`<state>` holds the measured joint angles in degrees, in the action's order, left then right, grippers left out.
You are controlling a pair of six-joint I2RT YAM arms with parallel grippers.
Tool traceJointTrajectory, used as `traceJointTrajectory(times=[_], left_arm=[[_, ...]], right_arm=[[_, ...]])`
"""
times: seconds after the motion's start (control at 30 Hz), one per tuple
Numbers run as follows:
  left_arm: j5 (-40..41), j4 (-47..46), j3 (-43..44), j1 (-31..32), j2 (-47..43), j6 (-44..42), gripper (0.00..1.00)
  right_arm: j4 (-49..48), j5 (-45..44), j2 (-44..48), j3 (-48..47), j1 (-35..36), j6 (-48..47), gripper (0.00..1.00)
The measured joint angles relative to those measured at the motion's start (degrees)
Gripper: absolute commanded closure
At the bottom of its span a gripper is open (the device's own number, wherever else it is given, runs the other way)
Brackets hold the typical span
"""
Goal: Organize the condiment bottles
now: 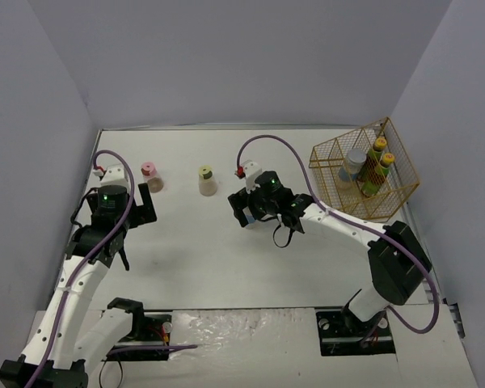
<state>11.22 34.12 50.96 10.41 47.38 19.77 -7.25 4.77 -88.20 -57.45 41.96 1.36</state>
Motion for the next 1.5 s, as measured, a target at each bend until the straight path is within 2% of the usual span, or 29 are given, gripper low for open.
traceJointTrajectory(times=[0.13,0.2,0.33,0.47,0.6,0.8,0.97,1.13,1.5], left_arm=[[0.86,-0.08,0.0,-0.42,-0.07,-0.48,0.03],[1.39,-0.08,0.0,-0.48,-0.48,-0.69,0.03],[2.12,-0.08,0.0,-0.48,-1.65,-0.98,0.03],[2.33,-0.06,0.0,-0.48,-2.01,-1.13,0.03],[2.34,-0.06,0.0,-0.48,-2.02,-1.18,0.03],[2.26,-0.08,-0.02,-0.48,-2.02,-1.22,0.03],[1.87,-0.08,-0.01,-0.48,-2.02,-1.22,0.03],[1.65,-0.08,-0.02,-0.81,-2.02,-1.22,0.03],[0.56,-0.06,-0.04,-0.85,-1.78,-1.2,0.03]], right_arm=[[-0.98,-0.52,-2.48,0.0,0.05,-0.2,0.28],[-1.58,-1.17,-2.96,0.0,0.1,-0.33,0.46],[-2.48,-2.08,-3.0,0.07,0.1,-0.37,0.74],[-2.63,-3.34,-2.59,0.54,0.17,-0.3,0.9],[-0.23,-6.4,0.51,1.15,0.19,0.06,0.92],[5.57,-17.86,11.22,-0.27,-0.55,1.9,0.95],[9.51,-25.32,18.08,-5.56,-10.18,4.92,0.95],[12.78,-34.14,20.9,-8.4,-18.61,6.75,0.95],[17.36,-35.72,21.07,-8.76,-33.16,10.99,0.95]])
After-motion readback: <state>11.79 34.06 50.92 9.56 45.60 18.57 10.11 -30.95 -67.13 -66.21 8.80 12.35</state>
